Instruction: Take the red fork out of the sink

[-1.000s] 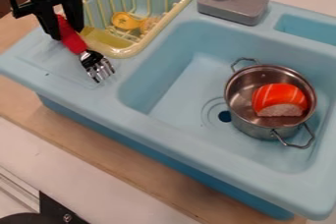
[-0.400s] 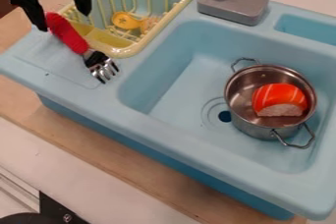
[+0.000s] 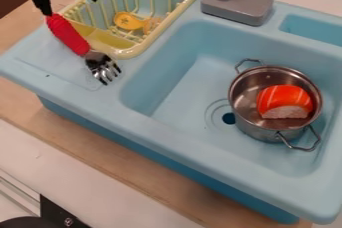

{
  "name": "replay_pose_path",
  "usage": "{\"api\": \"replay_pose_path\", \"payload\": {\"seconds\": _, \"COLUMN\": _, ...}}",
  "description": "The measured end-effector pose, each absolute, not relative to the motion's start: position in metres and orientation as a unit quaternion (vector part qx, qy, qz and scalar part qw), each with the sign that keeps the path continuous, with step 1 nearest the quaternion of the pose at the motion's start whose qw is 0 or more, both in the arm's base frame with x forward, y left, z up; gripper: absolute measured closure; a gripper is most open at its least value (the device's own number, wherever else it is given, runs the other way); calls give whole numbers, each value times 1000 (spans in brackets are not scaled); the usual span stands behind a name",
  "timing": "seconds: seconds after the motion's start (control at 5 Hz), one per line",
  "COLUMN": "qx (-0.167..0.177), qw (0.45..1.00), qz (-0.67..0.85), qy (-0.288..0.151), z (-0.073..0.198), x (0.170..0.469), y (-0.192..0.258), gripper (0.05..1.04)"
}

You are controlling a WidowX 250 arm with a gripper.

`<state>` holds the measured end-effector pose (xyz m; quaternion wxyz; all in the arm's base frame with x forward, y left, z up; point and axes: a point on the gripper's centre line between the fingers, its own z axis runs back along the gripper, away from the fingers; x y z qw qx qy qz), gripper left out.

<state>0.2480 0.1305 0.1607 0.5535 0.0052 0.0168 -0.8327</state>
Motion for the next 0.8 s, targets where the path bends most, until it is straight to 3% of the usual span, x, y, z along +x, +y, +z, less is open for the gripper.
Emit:
{"api": "replay_pose_path", "payload": {"seconds": 0.2, "qx": 21, "qw": 498, "qz": -867, "qy": 18, "z": 174, "x": 265, "y": 113, "gripper": 88}}
{"api": "replay_pose_path", "payload": {"seconds": 0.4, "qx": 11, "qw": 397, "qz": -917, "qy": -26, "z": 165, "x": 290, "y": 95, "gripper": 88}}
{"api": "replay_pose_path", "payload": {"seconds": 0.8, "qx": -4, "qw": 306, "qz": -952, "qy": -10, "z": 154, "x": 327, "y": 75, "gripper": 88}}
